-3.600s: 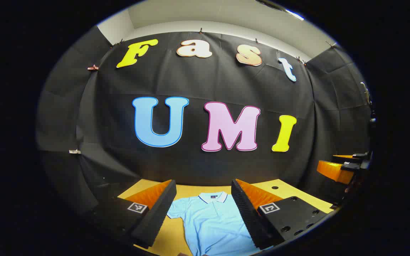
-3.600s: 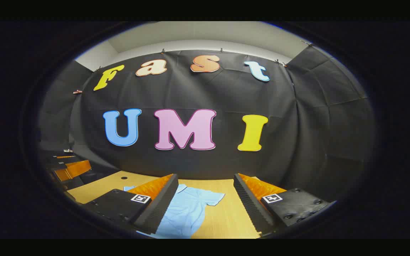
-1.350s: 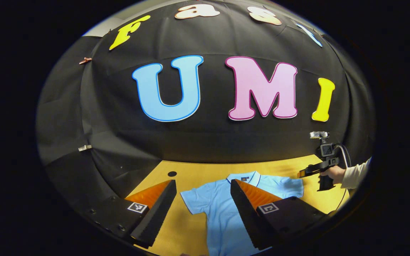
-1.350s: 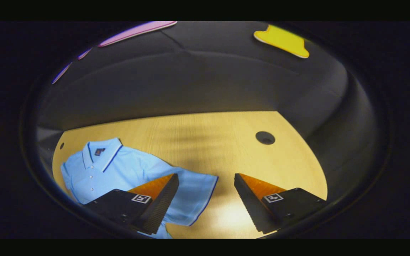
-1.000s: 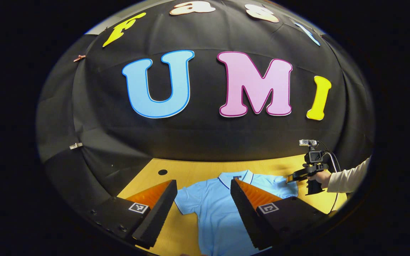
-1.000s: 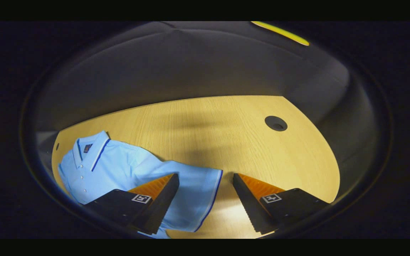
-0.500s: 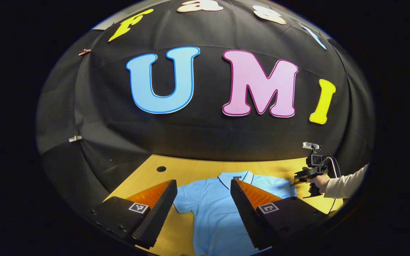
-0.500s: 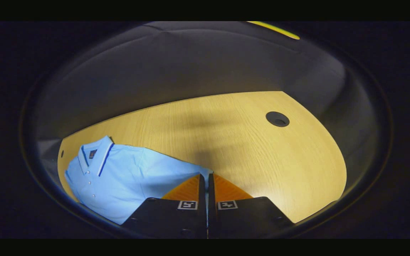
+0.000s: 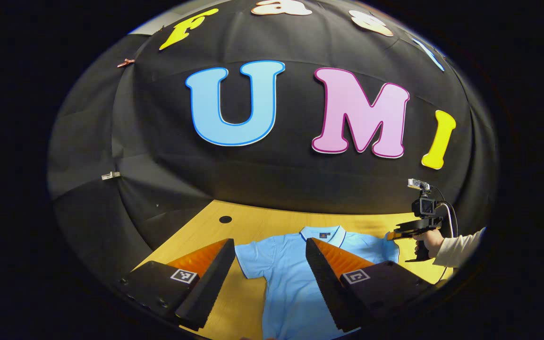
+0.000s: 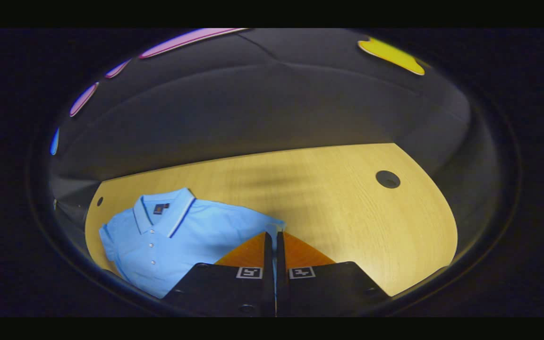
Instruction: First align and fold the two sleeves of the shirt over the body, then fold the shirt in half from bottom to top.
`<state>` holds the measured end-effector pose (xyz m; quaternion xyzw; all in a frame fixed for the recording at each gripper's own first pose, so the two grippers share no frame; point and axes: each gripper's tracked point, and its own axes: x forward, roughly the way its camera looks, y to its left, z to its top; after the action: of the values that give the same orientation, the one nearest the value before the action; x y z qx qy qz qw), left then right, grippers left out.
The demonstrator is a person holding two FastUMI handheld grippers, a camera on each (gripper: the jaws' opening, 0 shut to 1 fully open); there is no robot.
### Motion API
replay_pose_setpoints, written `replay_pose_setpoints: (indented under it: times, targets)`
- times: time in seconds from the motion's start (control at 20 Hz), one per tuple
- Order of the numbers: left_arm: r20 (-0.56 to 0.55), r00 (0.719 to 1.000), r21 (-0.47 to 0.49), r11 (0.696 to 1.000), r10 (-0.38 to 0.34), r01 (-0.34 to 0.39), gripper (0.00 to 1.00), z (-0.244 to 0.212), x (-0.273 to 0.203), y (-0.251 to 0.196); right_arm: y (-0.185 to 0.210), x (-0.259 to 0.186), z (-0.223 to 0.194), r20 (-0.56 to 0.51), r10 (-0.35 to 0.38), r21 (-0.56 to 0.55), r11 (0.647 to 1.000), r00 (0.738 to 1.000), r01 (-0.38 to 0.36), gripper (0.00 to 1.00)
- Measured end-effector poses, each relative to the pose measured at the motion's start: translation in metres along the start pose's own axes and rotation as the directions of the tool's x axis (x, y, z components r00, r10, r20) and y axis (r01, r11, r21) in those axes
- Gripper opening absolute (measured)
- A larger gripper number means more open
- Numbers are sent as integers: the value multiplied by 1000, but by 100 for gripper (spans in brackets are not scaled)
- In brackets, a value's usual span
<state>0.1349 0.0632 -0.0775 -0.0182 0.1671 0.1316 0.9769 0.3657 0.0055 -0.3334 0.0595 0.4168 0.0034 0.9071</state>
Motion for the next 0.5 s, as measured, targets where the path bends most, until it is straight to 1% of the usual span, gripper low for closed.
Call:
replay_pose_setpoints:
  times: [0.2, 0.3, 0.35, 0.4, 0.5]
  targets:
    - [-15, 1000, -48, 999, 23, -24, 96, -8, -8, 11, 75, -12, -2, 5, 82, -101, 992, 997, -81, 5]
    - [-20, 999, -71, 997, 38, -39, 96, -12, -15, 18, 109, -18, -7, 6, 112, -135, 985, 994, -110, 5]
    - [-24, 999, -78, 996, 49, -50, 96, -15, -17, 23, 130, -22, -13, 0, 134, -146, 980, 991, -133, 5]
    - [-29, 998, -83, 995, 57, -59, 96, -18, -21, 27, 153, -26, -20, -13, 175, -150, 973, 984, -175, 5]
    - [-33, 997, -92, 993, 76, -79, 97, -24, -26, 38, 193, -36, -35, -30, 238, -177, 955, 971, -240, 14]
